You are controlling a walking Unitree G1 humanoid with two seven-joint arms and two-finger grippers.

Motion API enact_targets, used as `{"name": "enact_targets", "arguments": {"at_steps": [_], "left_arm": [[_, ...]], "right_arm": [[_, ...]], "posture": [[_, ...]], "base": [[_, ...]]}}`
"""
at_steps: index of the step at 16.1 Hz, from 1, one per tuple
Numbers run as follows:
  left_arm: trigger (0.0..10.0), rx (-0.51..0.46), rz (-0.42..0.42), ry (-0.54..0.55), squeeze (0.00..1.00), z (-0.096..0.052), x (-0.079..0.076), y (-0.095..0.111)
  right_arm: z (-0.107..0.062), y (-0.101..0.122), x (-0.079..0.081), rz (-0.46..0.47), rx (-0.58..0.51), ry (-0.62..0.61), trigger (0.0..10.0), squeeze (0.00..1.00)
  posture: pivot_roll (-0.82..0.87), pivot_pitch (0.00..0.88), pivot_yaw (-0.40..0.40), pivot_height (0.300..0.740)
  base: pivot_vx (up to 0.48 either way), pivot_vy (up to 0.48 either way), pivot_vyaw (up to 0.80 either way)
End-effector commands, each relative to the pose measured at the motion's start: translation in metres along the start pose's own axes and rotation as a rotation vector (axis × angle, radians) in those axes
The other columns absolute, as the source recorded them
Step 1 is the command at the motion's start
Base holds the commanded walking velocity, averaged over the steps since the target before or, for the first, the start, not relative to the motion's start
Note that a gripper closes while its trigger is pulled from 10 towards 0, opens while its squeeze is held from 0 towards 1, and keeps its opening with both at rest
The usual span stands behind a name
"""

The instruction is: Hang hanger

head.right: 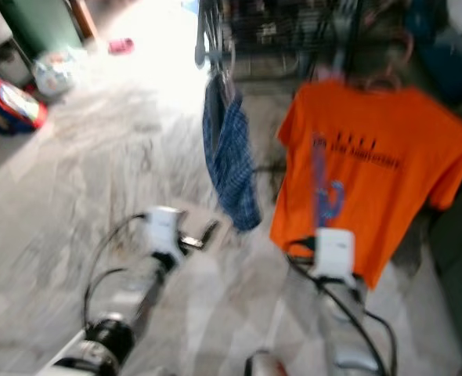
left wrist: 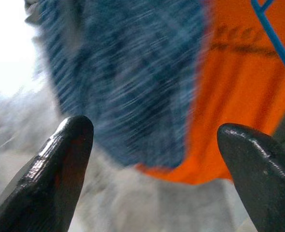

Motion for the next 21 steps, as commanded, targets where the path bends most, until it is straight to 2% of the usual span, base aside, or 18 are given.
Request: {"name": "enact_targets", "arguments": {"at_steps": [1, 10, 12, 16, 19, 21], "left_arm": [[10.0, 0.017, 0.013, 0.030, 0.00, -0.006, 0.013, -0.003], [10.0, 0.023, 0.015, 0.022, 0.00, -0.004, 0.010, -0.003], [10.0, 0.022, 0.017, 0.026, 0.00, -0.004, 0.011, -0.003], [10.0, 0.023, 0.021, 0.032, 0.00, -0.004, 0.013, -0.002], [10.0, 0.025, 0.026, 0.032, 0.00, -0.004, 0.013, -0.002], [10.0, 0.025, 0.028, 0.031, 0.00, -0.003, 0.012, -0.001]], "right_arm": [[-0.001, 0.004, 0.010, 0.009, -0.016, 0.020, 10.0, 0.00], [0.002, -0.007, 0.023, 0.002, 0.053, 0.128, 10.0, 0.00], [0.003, -0.010, 0.033, -0.017, 0.074, 0.209, 10.0, 0.00], [0.002, -0.011, 0.041, -0.030, 0.081, 0.273, 10.0, 0.00], [0.005, -0.009, 0.037, -0.032, 0.080, 0.268, 10.0, 0.00], [0.008, -0.007, 0.035, -0.069, 0.070, 0.266, 10.0, 0.00]], "posture": [[-0.10, 0.172, 0.050, 0.740], [-0.10, 0.158, 0.047, 0.740], [-0.09, 0.158, 0.046, 0.740], [-0.09, 0.161, 0.048, 0.740], [-0.09, 0.160, 0.052, 0.740], [-0.08, 0.162, 0.054, 0.740]], "base": [[0.398, 0.000, 0.00], [0.397, 0.000, 0.14], [0.390, 0.000, 0.00], [0.369, 0.000, 0.00], [0.365, 0.000, 0.00], [0.172, 0.000, 0.00]]}}
Point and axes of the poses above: a point about 5 cm out from each wrist's last joint towards the gripper, its own z axis pointing out of the wrist towards the gripper, its own y axis along the axis of the wrist's last joint, x = y × z, the point moved 4 cm from there along z, pointing out of the wrist towards the gripper, and after that the axes turned 6 degrees about -z, right-handed, at the moved point
